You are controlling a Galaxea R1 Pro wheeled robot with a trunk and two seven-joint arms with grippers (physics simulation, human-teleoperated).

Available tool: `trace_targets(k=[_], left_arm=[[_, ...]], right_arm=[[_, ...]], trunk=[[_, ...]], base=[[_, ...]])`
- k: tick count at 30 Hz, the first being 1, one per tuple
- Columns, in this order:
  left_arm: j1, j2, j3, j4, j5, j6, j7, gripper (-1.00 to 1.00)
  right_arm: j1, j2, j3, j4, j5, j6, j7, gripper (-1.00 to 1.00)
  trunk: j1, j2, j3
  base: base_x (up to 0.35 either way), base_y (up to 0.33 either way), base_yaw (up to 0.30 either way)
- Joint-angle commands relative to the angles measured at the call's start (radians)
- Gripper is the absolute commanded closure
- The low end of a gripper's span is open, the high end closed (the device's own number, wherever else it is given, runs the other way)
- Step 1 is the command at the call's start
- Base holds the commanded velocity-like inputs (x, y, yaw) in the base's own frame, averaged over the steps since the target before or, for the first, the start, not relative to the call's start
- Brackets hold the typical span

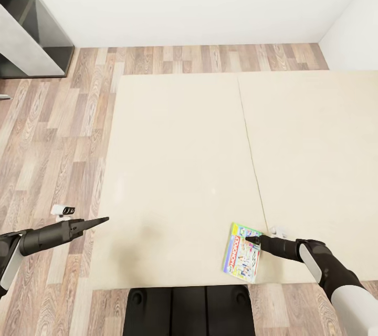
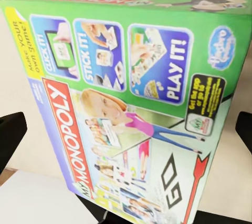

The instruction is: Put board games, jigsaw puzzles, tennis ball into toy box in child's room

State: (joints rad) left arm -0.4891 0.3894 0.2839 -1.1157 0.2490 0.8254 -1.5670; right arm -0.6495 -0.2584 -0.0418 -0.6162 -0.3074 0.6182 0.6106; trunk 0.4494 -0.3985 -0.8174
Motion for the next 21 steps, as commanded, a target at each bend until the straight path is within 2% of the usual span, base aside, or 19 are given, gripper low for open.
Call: trace_targets(k=[1, 21], left_arm=[[0.000, 0.000, 0.000, 0.000, 0.000, 0.011, -0.004, -1.00], [0.001, 0.000, 0.000, 0.000, 0.000, 0.011, -0.004, -1.00]], right_arm=[[0.000, 0.001, -0.003, 0.000, -0.003, 0.007, 0.001, -1.00], [-0.001, 0.014, -0.004, 0.000, -0.003, 0.006, 0.001, -1.00]], trunk=[[0.001, -0.001, -0.001], [0.001, -0.001, -0.001]], base=[[0.000, 0.000, 0.000], [0.000, 0.000, 0.000]])
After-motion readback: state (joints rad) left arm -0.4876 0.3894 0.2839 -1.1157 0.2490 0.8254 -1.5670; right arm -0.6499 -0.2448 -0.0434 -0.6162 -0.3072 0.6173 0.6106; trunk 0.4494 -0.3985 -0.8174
